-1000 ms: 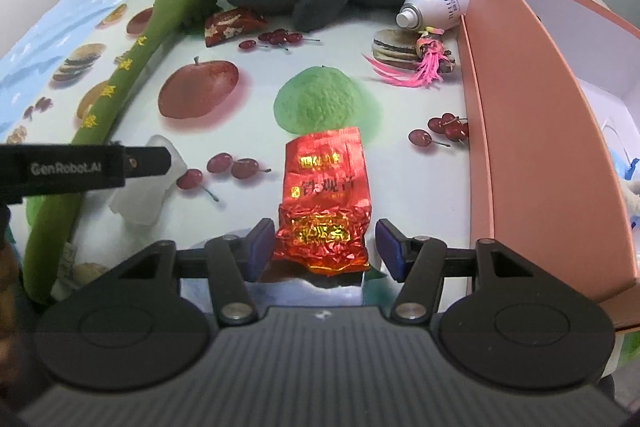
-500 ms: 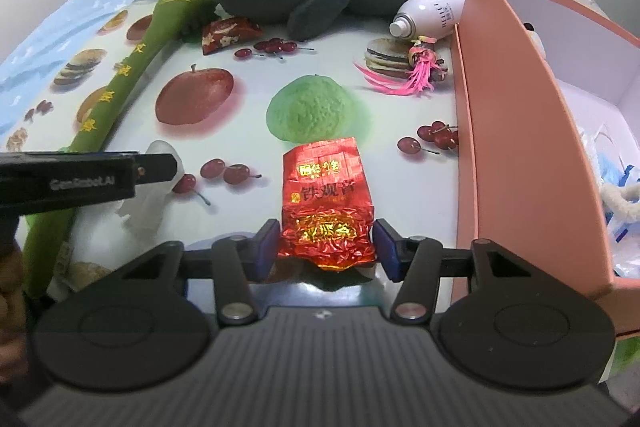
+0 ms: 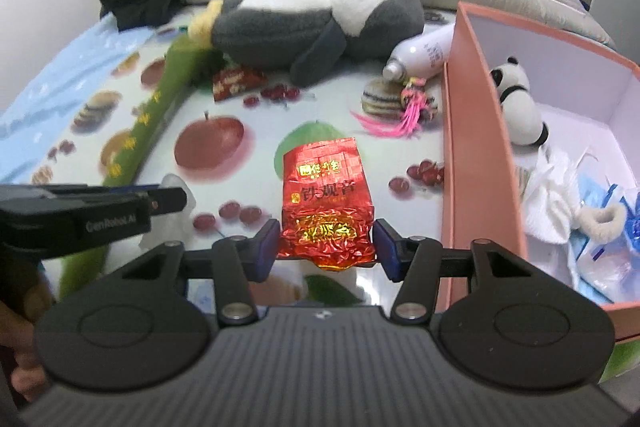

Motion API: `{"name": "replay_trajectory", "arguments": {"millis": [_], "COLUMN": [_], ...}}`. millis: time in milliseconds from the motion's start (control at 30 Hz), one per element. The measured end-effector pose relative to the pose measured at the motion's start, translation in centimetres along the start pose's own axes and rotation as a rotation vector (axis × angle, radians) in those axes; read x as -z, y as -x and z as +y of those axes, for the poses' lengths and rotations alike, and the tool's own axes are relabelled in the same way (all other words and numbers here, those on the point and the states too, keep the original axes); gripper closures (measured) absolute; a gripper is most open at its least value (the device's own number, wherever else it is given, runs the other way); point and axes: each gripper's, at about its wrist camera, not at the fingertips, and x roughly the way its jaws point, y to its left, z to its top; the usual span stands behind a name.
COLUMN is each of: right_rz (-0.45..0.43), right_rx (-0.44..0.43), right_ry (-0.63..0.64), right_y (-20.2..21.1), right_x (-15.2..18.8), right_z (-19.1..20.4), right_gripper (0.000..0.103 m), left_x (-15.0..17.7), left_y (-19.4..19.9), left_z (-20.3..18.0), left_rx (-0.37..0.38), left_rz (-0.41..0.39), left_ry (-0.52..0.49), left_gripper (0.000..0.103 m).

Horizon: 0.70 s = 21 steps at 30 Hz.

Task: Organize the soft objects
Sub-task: 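Lift the red tea packet with the right gripper toward the box, then carry the red tea packet over the pink box with the right gripper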

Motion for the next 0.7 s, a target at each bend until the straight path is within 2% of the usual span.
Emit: {"name": "replay_trajectory", "arguments": {"millis": [300,700], "right_rz": [-0.071,-0.189], "right_rx": [-0.015,0.006], "right_ry": [-0.043,-0.1], "right_y": [3.3,7.8], "right_x": [-3.4,-8.5], "right_z": [-1.5,-5.4], "right_gripper": [0.049,0.049], "left_x": [-4.3,-11.5], "left_y": [3.1,6.3], "left_z": [-2.1,-7.8], "left_rx": [0.021,0.095], "left_rz": [-0.045,-0.137], "left_ry": [-0.002,-0.071], "left_gripper": [0.084,0.083]}}
